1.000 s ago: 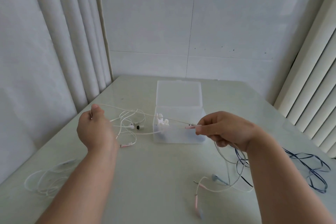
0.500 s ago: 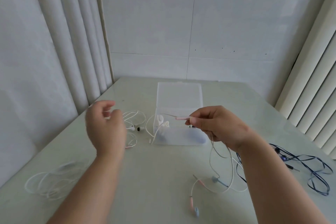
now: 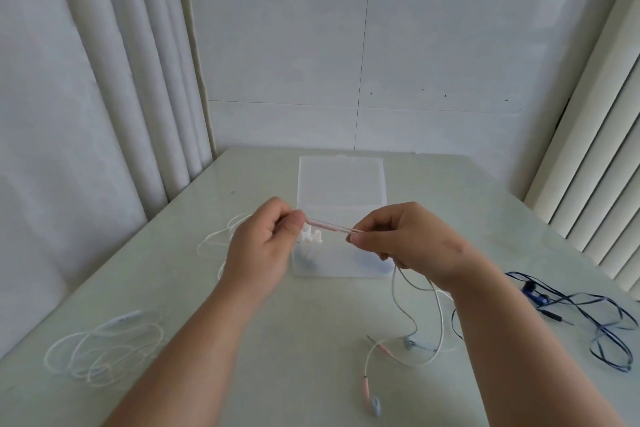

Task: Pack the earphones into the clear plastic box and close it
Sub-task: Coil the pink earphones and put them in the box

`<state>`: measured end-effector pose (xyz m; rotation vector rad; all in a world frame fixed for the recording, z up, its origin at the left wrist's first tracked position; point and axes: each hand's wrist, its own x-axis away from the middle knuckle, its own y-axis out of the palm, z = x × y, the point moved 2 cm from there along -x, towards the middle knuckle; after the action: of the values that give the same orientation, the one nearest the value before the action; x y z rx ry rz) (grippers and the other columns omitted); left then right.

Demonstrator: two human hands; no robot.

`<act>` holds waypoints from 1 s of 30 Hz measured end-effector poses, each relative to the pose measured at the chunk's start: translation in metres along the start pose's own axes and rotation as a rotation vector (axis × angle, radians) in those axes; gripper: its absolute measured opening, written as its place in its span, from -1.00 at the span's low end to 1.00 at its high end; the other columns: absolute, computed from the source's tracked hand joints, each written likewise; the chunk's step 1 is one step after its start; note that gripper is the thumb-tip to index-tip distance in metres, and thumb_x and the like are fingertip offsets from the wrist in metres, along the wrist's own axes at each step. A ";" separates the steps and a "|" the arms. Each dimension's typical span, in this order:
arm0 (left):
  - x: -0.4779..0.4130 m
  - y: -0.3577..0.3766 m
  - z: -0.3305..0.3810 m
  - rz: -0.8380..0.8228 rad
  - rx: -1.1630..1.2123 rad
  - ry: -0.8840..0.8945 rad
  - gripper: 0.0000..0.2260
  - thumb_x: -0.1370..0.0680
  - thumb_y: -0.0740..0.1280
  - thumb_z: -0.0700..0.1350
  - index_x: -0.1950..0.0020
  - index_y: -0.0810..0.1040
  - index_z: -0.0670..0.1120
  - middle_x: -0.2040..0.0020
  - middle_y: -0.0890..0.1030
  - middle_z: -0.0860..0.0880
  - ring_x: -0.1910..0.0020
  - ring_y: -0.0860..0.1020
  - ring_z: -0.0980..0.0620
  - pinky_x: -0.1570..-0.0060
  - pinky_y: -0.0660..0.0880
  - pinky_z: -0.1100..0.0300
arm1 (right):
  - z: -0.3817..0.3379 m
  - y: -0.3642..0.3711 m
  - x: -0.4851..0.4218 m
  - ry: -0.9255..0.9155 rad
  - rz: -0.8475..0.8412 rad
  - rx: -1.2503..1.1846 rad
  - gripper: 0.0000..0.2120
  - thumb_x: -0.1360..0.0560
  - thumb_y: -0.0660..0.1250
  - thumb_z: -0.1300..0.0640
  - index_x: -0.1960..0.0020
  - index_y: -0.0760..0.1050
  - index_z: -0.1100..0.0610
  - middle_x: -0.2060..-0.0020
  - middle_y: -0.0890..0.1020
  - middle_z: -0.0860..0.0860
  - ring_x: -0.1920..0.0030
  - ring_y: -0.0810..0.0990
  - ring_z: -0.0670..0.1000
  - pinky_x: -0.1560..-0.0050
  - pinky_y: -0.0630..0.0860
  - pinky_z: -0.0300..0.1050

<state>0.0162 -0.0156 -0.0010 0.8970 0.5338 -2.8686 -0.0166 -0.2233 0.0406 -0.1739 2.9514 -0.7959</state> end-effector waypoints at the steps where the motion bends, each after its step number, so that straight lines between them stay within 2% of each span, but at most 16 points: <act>1: 0.000 -0.002 0.002 0.058 -0.008 -0.001 -0.74 -0.50 0.24 0.07 0.26 0.42 -0.08 0.43 0.41 0.06 0.42 0.35 0.13 0.33 0.35 0.21 | -0.001 -0.001 0.002 0.023 -0.035 0.004 -0.94 -0.44 0.47 0.10 0.16 0.69 0.08 0.52 0.49 -0.11 0.53 0.35 -0.15 0.47 0.28 -0.31; 3: 0.001 -0.008 0.005 0.182 -0.050 -0.004 -0.76 -0.49 0.27 0.07 0.26 0.44 -0.07 0.42 0.44 0.08 0.41 0.37 0.13 0.38 0.29 0.31 | -0.001 -0.002 0.005 0.056 -0.090 0.034 -0.94 -0.43 0.47 0.11 0.17 0.69 0.10 0.50 0.49 -0.06 0.54 0.29 -0.10 0.48 0.23 -0.26; 6: 0.000 -0.020 0.002 0.376 -0.127 -0.016 -0.78 -0.49 0.37 0.09 0.24 0.52 -0.02 0.40 0.52 0.04 0.34 0.47 0.10 0.36 0.32 0.30 | 0.001 -0.009 0.007 0.085 -0.118 0.038 -0.90 -0.43 0.46 0.12 0.20 0.65 0.15 0.48 0.51 0.00 0.52 0.26 -0.07 0.48 0.19 -0.24; 8: -0.001 -0.029 0.002 0.482 -0.144 -0.055 -0.78 -0.52 0.38 0.05 0.23 0.52 -0.05 0.42 0.50 0.04 0.35 0.48 0.13 0.37 0.30 0.35 | 0.003 -0.014 0.009 0.106 -0.133 0.036 -0.88 -0.43 0.46 0.12 0.22 0.64 0.16 0.46 0.54 0.02 0.50 0.25 -0.06 0.47 0.17 -0.21; 11: -0.002 -0.038 0.000 0.600 -0.161 -0.124 -0.79 -0.56 0.34 0.02 0.21 0.47 -0.05 0.38 0.47 0.04 0.35 0.43 0.02 0.33 0.23 0.17 | 0.006 -0.019 0.010 0.127 -0.144 0.047 -0.86 -0.43 0.44 0.12 0.20 0.64 0.20 0.42 0.60 0.04 0.49 0.26 -0.06 0.46 0.21 -0.21; 14: -0.003 -0.043 -0.003 0.685 -0.149 -0.195 -0.79 -0.58 0.30 0.03 0.18 0.46 -0.06 0.32 0.47 0.02 0.26 0.43 -0.05 0.27 0.20 0.17 | 0.007 -0.020 0.010 0.139 -0.161 0.035 -0.85 -0.46 0.40 0.13 0.17 0.66 0.21 0.38 0.63 0.05 0.50 0.28 -0.08 0.46 0.24 -0.22; 19: -0.003 -0.045 -0.007 0.721 -0.176 -0.254 -0.75 -0.59 0.25 0.06 0.16 0.46 -0.09 0.27 0.50 -0.01 0.24 0.44 -0.08 0.24 0.24 0.14 | 0.008 -0.023 0.011 0.123 -0.160 0.026 -0.83 -0.52 0.35 0.14 0.18 0.65 0.19 0.37 0.63 0.04 0.50 0.30 -0.09 0.45 0.28 -0.23; 22: -0.002 -0.042 -0.006 0.676 -0.232 -0.281 -0.80 -0.59 0.23 0.04 0.14 0.47 -0.04 0.25 0.52 0.03 0.19 0.48 -0.11 0.22 0.26 0.14 | 0.008 -0.023 0.008 0.080 -0.080 -0.057 -0.80 -0.54 0.34 0.15 0.20 0.63 0.19 0.50 0.47 -0.05 0.49 0.28 -0.08 0.46 0.24 -0.24; 24: -0.002 -0.041 -0.003 0.669 -0.244 -0.252 -0.86 -0.58 0.22 0.03 0.04 0.51 0.00 0.14 0.57 0.05 0.11 0.54 -0.09 0.14 0.34 0.11 | 0.007 -0.022 0.005 0.060 -0.031 -0.124 -0.79 -0.55 0.32 0.14 0.20 0.62 0.19 0.54 0.37 -0.12 0.48 0.22 -0.07 0.45 0.19 -0.24; 27: -0.001 -0.040 0.003 0.657 -0.364 -0.108 -0.73 -0.52 0.23 0.02 -0.13 0.54 -0.07 -0.06 0.61 -0.04 -0.07 0.55 -0.14 -0.09 0.43 -0.05 | 0.005 -0.018 0.003 0.033 0.002 -0.119 -0.78 -0.56 0.32 0.12 0.20 0.62 0.19 0.57 0.32 -0.17 0.49 0.20 -0.08 0.44 0.17 -0.23; 30: 0.003 -0.033 0.017 0.596 -0.579 0.177 -0.79 -0.48 0.31 -0.04 -0.02 0.59 -0.12 0.00 0.61 -0.14 -0.01 0.54 -0.22 0.03 0.36 -0.01 | 0.003 -0.015 0.002 0.011 0.008 -0.077 -0.79 -0.55 0.33 0.11 0.19 0.63 0.18 0.57 0.35 -0.19 0.53 0.25 -0.13 0.43 0.20 -0.25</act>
<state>-0.0019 0.0095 0.0207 0.9864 0.8734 -1.9622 -0.0171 -0.2376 0.0452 -0.1621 2.9935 -0.6844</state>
